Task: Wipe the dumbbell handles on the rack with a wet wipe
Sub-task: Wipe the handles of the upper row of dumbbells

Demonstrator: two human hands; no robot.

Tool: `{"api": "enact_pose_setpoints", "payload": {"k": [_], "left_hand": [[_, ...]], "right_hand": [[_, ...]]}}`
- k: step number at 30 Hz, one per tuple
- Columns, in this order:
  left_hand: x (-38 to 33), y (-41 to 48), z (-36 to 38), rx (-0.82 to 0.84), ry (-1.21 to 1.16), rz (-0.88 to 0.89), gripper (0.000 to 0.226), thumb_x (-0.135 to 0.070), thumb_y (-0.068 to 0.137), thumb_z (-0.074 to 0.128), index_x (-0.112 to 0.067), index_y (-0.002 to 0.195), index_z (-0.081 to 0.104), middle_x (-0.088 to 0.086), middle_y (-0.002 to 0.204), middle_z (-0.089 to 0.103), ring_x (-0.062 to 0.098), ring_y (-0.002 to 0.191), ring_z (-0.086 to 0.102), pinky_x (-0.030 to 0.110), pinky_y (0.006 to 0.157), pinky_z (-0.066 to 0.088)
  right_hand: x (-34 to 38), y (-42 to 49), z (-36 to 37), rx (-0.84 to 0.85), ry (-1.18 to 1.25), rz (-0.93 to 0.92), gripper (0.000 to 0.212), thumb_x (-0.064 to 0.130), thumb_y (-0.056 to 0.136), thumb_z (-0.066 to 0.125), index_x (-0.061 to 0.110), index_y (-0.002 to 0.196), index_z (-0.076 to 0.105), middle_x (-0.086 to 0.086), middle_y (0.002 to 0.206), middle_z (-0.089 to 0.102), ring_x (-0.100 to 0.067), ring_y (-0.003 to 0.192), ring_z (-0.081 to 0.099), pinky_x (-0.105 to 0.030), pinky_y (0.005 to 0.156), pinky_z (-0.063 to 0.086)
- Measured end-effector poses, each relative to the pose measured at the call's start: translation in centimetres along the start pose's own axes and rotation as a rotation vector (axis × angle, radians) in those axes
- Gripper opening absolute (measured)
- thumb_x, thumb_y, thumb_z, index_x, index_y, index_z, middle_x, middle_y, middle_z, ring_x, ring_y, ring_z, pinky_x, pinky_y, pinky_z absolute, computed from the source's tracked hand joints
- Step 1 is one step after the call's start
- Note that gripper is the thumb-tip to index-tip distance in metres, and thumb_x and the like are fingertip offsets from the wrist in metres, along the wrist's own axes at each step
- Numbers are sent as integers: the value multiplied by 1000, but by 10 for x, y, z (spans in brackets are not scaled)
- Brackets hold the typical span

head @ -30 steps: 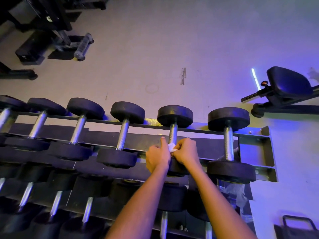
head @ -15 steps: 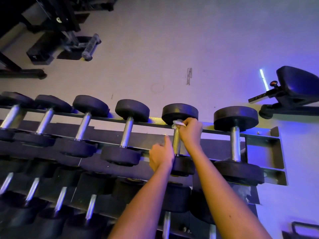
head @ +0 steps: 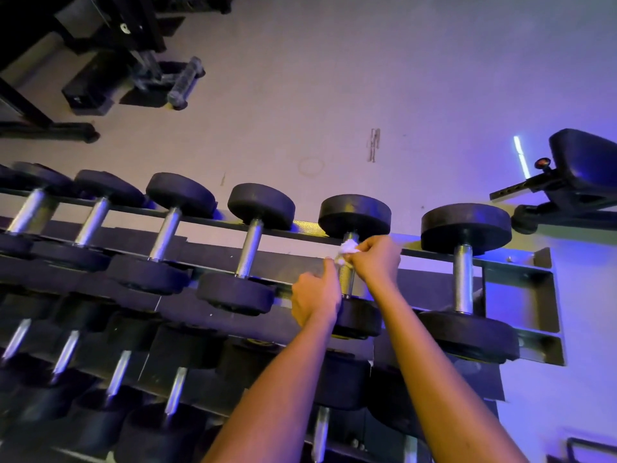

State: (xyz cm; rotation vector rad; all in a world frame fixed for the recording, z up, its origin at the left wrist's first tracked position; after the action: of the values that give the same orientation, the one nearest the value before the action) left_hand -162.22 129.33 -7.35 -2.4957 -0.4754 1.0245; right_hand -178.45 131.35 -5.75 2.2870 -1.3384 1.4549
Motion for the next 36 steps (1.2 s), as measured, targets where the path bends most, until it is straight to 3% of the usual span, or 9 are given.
{"api": "enact_pose_setpoints", "payload": {"k": [3, 6, 11, 15, 22, 26, 32, 36], "left_hand": [[1, 4, 2, 2, -3, 1, 54, -64, 89, 43, -16, 92, 68, 4, 91, 67, 18, 78, 59, 27, 58, 39], [3, 6, 5, 5, 16, 5, 55, -64, 88, 42, -16, 90, 68, 5, 92, 67, 21, 80, 60, 28, 63, 42], [2, 7, 4, 11, 31, 15, 59, -66, 86, 40, -16, 93, 70, 6, 96, 68, 25, 84, 61, 30, 67, 44], [2, 8, 6, 20, 44, 30, 62, -69, 85, 37, -16, 93, 69, 7, 95, 69, 26, 84, 62, 32, 73, 51], [4, 11, 9, 13, 74, 47, 63, -67, 87, 35, -14, 97, 66, 11, 98, 68, 30, 87, 62, 39, 81, 53], [0, 9, 6, 28, 92, 67, 63, -64, 89, 35, -12, 105, 67, 13, 107, 67, 34, 96, 61, 39, 84, 50], [2, 6, 4, 57, 51, 80, 61, -64, 88, 33, -14, 98, 67, 12, 101, 68, 33, 90, 62, 41, 83, 52], [0, 6, 2, 47, 35, 93, 59, -63, 89, 32, -15, 93, 67, 10, 95, 67, 29, 84, 61, 37, 78, 52]], "right_hand": [[21, 15, -4, -74, -29, -69, 30, 26, 74, 81, 9, 58, 62, -2, 53, 49, -19, 56, 47, -24, 47, 29], [22, 12, 1, -106, -101, -108, 36, 25, 79, 76, 11, 55, 52, -3, 53, 44, -25, 57, 44, -26, 45, 26], [-6, -25, 12, -26, -268, -55, 29, 34, 78, 70, 8, 68, 60, -13, 73, 62, -35, 76, 59, -29, 58, 37], [-31, -43, 5, -21, -93, 125, 21, 29, 73, 77, 10, 70, 71, -13, 82, 70, -31, 81, 63, -28, 67, 46], [-33, -45, 3, -67, -4, 172, 24, 31, 69, 82, 12, 61, 70, -6, 71, 70, -21, 73, 65, -30, 70, 54], [-35, -44, 0, -34, 16, 193, 20, 21, 67, 84, 13, 59, 68, -7, 71, 69, -18, 73, 64, -27, 70, 52], [-31, -47, -2, -21, 6, 177, 21, 21, 65, 86, 11, 64, 68, -9, 77, 70, -20, 77, 64, -31, 75, 55], [-29, -45, -2, -4, 39, 153, 24, 24, 68, 85, 13, 60, 65, -7, 71, 67, -16, 68, 58, -28, 69, 51]]}}
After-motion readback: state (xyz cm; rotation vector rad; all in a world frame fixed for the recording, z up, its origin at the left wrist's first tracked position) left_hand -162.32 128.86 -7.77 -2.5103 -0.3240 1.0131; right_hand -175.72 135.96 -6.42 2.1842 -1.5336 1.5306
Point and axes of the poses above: each hand's wrist, its own y-axis towards the middle knuckle, its own z-axis out of the palm, x = y × z, the point moved 7 cm from there along y, towards the middle knuckle
